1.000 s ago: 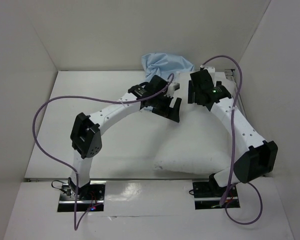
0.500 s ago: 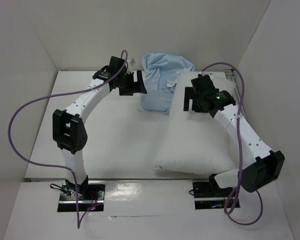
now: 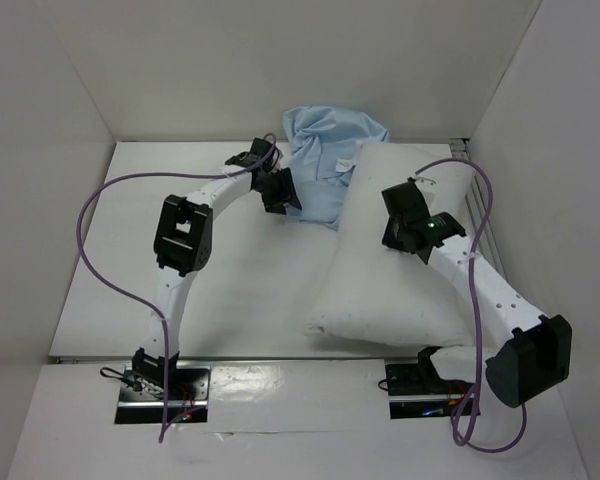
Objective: Put the pillow into the pillowcase
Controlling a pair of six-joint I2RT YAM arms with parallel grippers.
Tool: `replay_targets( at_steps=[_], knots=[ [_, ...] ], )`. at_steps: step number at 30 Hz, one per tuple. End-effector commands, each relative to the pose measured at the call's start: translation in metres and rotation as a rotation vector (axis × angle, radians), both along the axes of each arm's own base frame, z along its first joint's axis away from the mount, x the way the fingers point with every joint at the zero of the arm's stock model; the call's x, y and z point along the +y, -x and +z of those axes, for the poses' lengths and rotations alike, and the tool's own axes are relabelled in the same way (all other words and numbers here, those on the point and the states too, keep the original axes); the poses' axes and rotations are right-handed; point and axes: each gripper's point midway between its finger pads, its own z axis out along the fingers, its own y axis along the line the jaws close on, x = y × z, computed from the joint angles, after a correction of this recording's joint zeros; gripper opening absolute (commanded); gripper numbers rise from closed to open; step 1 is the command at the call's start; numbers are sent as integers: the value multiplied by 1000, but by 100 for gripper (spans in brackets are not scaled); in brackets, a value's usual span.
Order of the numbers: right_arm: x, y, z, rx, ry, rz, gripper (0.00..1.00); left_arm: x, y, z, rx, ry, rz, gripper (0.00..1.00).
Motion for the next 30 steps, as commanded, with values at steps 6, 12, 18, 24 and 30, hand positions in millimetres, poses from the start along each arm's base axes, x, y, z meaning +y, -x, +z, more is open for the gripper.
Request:
replay_targets(
  at_steps=[6, 12, 18, 24, 30],
  knots=[
    [-66, -56, 55, -137, 365, -164, 0, -11, -18, 20, -51, 67, 51, 0],
    [-114, -64, 50, -42, 331, -259, 26, 34, -4, 84, -151, 39, 145, 0],
    [-47, -67, 67, -78, 155, -26, 100, 67, 15, 142, -244, 63, 185, 0],
    [29, -47, 62, -113, 51, 91, 100, 80, 20, 171, -314, 64, 195, 0],
    [116, -46, 27, -117, -195, 240, 62, 106, 15, 198, -357, 56, 231, 0]
  ],
)
